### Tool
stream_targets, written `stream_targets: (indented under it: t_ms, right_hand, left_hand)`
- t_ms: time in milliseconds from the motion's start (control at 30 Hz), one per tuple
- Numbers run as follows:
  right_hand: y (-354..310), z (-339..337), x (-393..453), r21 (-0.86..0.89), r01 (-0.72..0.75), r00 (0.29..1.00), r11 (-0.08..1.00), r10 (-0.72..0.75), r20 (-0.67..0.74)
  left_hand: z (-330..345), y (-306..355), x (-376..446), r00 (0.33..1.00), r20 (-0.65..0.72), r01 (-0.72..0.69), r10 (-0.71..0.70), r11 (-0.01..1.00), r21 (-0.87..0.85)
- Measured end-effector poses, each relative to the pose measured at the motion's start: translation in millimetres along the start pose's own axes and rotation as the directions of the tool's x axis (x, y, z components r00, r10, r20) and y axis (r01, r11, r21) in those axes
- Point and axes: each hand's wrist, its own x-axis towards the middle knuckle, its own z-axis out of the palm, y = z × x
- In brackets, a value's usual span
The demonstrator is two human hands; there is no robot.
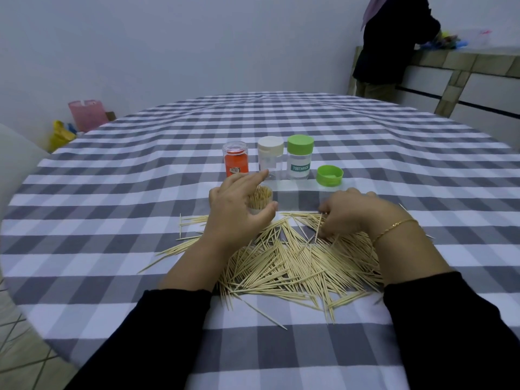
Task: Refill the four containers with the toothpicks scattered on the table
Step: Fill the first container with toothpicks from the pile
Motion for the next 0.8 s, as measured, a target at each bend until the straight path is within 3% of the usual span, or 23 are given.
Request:
stream_targets:
  t_ms: [367,533,700,800]
  right_hand:
    - [-19.1,4.1,3.7,0.029,0.037,0.967,0.999,-0.029,-0.254]
    - [-23.4,-5.2,-6.3,0.249,0.149,0.960,0.957,-0.079,-0.269]
    - [-26.0,-7.0,-6.2,0.584,0.263,0.939,0.768,-0.065,-0.337]
    - [-28.3,-5.1,-2.8,0.792,0.298,0.938,0.532,-0.008,-0.348]
  left_hand:
    - [-1.2,0.6,-0.3,0.999,0.019,0.038,-0.038,0.999,0.001]
    - [-2.1,1.4,0.2,0.999,0.016,0.044,-0.044,0.999,-0.010]
    - [-1.7,-0.1,1.0,0.999,0.013,0.050,-0.050,0.999,-0.019]
    - [-0.8,-1.9,1.1,0.998,0.033,0.052,-0.052,0.998,-0.024]
